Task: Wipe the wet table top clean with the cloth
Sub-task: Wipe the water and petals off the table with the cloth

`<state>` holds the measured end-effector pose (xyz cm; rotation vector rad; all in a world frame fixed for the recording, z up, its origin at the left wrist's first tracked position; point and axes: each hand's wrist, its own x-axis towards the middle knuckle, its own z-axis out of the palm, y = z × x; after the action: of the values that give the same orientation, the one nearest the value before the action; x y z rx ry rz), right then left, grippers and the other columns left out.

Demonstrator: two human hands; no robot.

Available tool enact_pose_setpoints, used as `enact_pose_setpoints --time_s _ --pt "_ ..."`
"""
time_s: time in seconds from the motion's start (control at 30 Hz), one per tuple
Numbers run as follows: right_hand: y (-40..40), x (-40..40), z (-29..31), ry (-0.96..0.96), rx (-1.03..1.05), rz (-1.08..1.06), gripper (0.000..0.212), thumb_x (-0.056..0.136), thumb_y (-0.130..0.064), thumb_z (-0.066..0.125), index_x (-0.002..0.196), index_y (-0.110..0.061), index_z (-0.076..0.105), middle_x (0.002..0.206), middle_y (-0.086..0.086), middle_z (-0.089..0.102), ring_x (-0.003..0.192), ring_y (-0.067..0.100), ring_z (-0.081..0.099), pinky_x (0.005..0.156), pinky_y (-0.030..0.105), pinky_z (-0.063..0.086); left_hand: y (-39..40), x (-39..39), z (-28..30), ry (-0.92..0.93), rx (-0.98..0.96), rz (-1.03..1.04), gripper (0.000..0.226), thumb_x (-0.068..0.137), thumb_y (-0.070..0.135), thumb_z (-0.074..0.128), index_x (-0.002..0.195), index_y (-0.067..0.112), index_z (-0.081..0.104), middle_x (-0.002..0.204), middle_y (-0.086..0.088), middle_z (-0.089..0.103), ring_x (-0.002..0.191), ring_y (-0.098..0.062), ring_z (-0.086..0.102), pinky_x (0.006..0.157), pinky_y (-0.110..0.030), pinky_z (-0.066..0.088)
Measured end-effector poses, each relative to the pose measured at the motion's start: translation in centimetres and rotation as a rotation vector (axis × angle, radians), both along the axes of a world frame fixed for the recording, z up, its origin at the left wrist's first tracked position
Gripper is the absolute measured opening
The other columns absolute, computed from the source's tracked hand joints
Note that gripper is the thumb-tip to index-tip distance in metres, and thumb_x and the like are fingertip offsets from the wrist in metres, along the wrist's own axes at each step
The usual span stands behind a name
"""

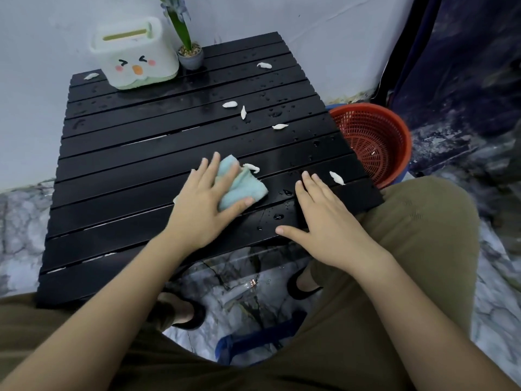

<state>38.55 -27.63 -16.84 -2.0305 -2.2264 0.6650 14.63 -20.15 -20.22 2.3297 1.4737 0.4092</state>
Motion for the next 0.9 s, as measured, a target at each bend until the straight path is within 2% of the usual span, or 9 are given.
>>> enact_pose_setpoints --time_s 0.13,0.27,0.33,0.43,0.5,0.6,0.7,0.8,0.9 --pt "-0.3 0.4 0.0 0.011 0.015 0.003 0.096 0.091 -0.066 0.046 0.158 -0.009 0.007 0.166 0.007 -0.004 0.153 0.018 -0.008 0.122 0.033 0.002 1.3 2.5 -0.9 0.003 0.062 -0.039 0.066 0.095 0.064 0.034 0.150 0.028 0.046 0.164 -0.003 0.031 0.152 -0.029 0.026 0.123 -0.039 0.018" --pt "-0.5 0.8 0.0 0.013 0.029 0.014 0.094 0.092 -0.065 0.045 0.158 -0.007 0.009 0.166 0.008 -0.003 0.153 0.018 -0.008 0.122 0.032 0.001 4.8 7.3 -0.9 -0.006 0.055 -0.141 0.067 0.095 0.062 0.036 0.147 0.023 0.051 0.160 -0.004 0.039 0.148 -0.030 0.033 0.122 -0.040 0.023" --pt "-0.6 1.0 -0.1 0.009 0.044 0.020 0.093 0.093 -0.065 0.045 0.157 -0.007 0.010 0.166 0.009 -0.001 0.153 0.019 -0.007 0.121 0.031 0.000 6.7 10.3 -0.8 0.013 0.069 -0.185 0.061 0.097 0.058 0.042 0.146 0.023 0.053 0.156 -0.004 0.045 0.139 -0.032 0.042 0.115 -0.041 0.029" --pt "-0.8 1.2 -0.2 0.013 0.068 0.024 0.091 0.093 -0.063 0.047 0.157 -0.007 0.014 0.166 0.009 0.003 0.153 0.019 -0.003 0.122 0.029 0.002 8.4 13.6 -0.5 0.076 0.108 -0.206 0.066 0.094 0.063 0.030 0.143 0.028 0.056 0.145 -0.004 0.054 0.117 -0.034 0.050 0.097 -0.043 0.038" --pt "-1.0 1.5 0.0 0.045 0.086 -0.001 0.087 0.094 -0.061 0.049 0.157 -0.009 0.019 0.166 0.006 0.008 0.153 0.017 0.000 0.120 0.028 0.006 8.9 14.2 -0.3 0.060 0.083 -0.216 0.069 0.092 0.064 0.026 0.143 0.029 0.056 0.142 -0.004 0.056 0.113 -0.033 0.051 0.095 -0.045 0.039" --pt "-1.4 2.7 0.7 0.096 0.162 -0.062 0.084 0.092 -0.060 0.054 0.156 -0.013 0.025 0.165 0.001 0.016 0.152 0.013 0.006 0.116 0.023 0.007 9.0 12.2 0.1 -0.065 0.079 -0.194 0.060 0.095 0.063 0.034 0.142 0.032 0.056 0.145 -0.002 0.055 0.116 -0.031 0.051 0.103 -0.046 0.038" --pt "-1.9 4.4 1.1 0.088 0.229 -0.135 0.093 0.087 -0.065 0.058 0.157 -0.016 0.022 0.165 -0.003 0.012 0.152 0.012 0.004 0.116 0.024 0.004 8.1 7.8 0.9 -0.149 0.108 -0.189 0.051 0.099 0.057 0.044 0.142 0.033 0.055 0.147 0.001 0.054 0.120 -0.027 0.053 0.108 -0.045 0.035" --pt "-2.1 6.5 0.6 0.053 0.174 -0.234 0.112 0.079 -0.073 0.060 0.159 -0.015 0.007 0.167 -0.001 -0.001 0.152 0.015 -0.003 0.118 0.030 0.003 5.6 2.1 2.1 -0.121 0.134 -0.254 0.049 0.101 0.050 0.048 0.144 0.028 0.054 0.147 0.000 0.054 0.125 -0.026 0.054 0.107 -0.047 0.037" --pt "-2.0 8.4 -0.2 0.082 0.073 -0.335 0.122 0.074 -0.075 0.062 0.159 -0.014 -0.001 0.167 0.001 -0.003 0.153 0.016 -0.003 0.121 0.035 0.008 1.9 -2.6 2.4 -0.037 0.111 -0.320 0.051 0.100 0.046 0.048 0.144 0.022 0.054 0.148 -0.001 0.052 0.128 -0.027 0.054 0.107 -0.047 0.038"
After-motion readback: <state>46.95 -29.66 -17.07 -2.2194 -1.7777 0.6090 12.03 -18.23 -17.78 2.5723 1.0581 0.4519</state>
